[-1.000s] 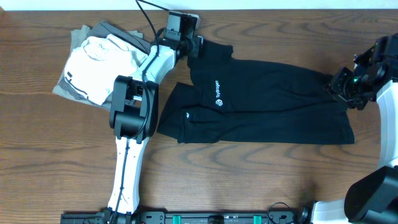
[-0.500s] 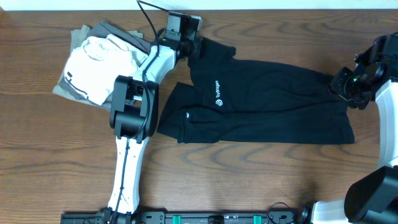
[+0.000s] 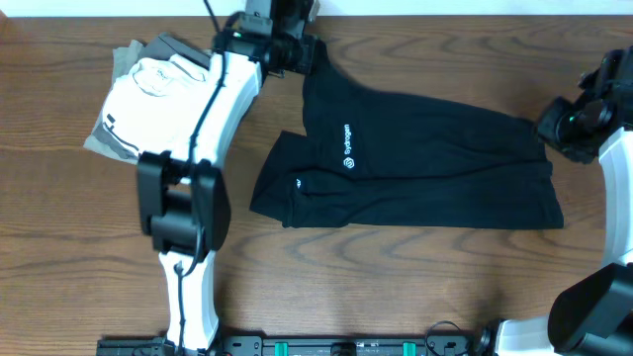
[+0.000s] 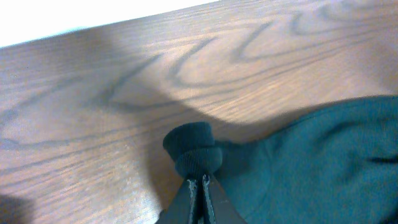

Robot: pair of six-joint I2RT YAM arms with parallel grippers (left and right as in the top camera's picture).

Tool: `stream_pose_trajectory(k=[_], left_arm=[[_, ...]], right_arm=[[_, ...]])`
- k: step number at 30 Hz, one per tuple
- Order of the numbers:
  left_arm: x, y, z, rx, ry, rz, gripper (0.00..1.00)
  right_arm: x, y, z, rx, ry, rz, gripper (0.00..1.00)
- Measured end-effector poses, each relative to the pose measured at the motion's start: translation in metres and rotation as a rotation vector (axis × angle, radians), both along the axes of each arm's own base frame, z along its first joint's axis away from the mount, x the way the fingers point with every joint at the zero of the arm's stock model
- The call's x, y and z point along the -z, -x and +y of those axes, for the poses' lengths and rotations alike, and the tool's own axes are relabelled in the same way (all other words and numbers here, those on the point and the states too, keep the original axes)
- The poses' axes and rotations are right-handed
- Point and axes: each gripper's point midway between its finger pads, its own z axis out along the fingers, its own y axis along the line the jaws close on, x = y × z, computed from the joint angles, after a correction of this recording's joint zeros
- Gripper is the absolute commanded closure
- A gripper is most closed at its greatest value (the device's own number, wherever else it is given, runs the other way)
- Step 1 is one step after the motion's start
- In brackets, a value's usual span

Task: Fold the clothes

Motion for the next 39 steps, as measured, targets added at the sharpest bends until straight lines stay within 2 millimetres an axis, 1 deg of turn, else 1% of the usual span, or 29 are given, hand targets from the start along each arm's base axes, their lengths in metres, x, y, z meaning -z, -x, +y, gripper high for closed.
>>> stream_pose_trajectory(k=[2, 3, 5, 6, 8, 11, 14, 17, 20, 22, 27, 31, 33, 36, 39], left_arm=[[-0.014, 0.010, 0.000, 0.010, -0.005, 0.000, 0.94], [-0.018, 0.016, -0.001, 0.019, -0.010, 0.010, 0.94], [-0.015, 0.024, -0.004, 0.035, -0.024, 0.034, 0.94], [-0.012, 0.028, -0.005, 0.043, -0.031, 0.050, 0.94], [-0.004, 0.037, -0.009, 0.058, -0.044, 0.087, 0.94], [0.001, 0.046, -0.015, 0.075, -0.056, 0.118, 0.94], [0.004, 0.053, -0.020, 0.090, -0.063, 0.138, 0.94], [0.006, 0.058, -0.023, 0.097, -0.069, 0.155, 0.94], [0.009, 0.063, -0.022, 0.099, -0.076, 0.177, 0.94], [0.010, 0.066, -0.021, 0.099, -0.080, 0.191, 0.94], [0.012, 0.069, -0.020, 0.099, -0.083, 0.206, 0.94], [0.013, 0.072, -0.019, 0.099, -0.087, 0.218, 0.94], [0.014, 0.072, -0.019, 0.099, -0.089, 0.223, 0.94], [0.014, 0.073, -0.019, 0.099, -0.090, 0.226, 0.94], [0.014, 0.074, -0.020, 0.102, -0.090, 0.226, 0.94]], right_arm=[[-0.001, -0.011, -0.009, 0.013, 0.006, -0.042, 0.54], [0.001, -0.018, -0.014, 0.019, 0.005, -0.061, 0.54], [0.011, -0.033, -0.023, 0.027, 0.003, -0.082, 0.54], [0.019, -0.039, -0.027, 0.030, 0.000, -0.087, 0.54], [0.040, -0.051, -0.032, 0.029, -0.021, -0.080, 0.54], [0.075, -0.065, -0.034, 0.019, -0.064, -0.059, 0.55], [0.103, -0.067, -0.030, 0.009, -0.107, -0.018, 0.55], [0.122, -0.066, -0.028, 0.007, -0.130, 0.018, 0.53], [0.132, -0.065, -0.029, 0.011, -0.126, 0.038, 0.50], [0.135, -0.069, -0.034, 0.014, -0.110, 0.027, 0.50], [0.134, -0.086, -0.049, 0.010, -0.066, -0.048, 0.53], [0.130, -0.093, -0.053, 0.007, -0.050, -0.083, 0.53], [0.132, -0.095, -0.054, 0.007, -0.047, -0.088, 0.54], [0.142, -0.094, -0.055, 0.010, -0.049, -0.069, 0.54], [0.157, -0.091, -0.055, 0.014, -0.056, -0.038, 0.55]])
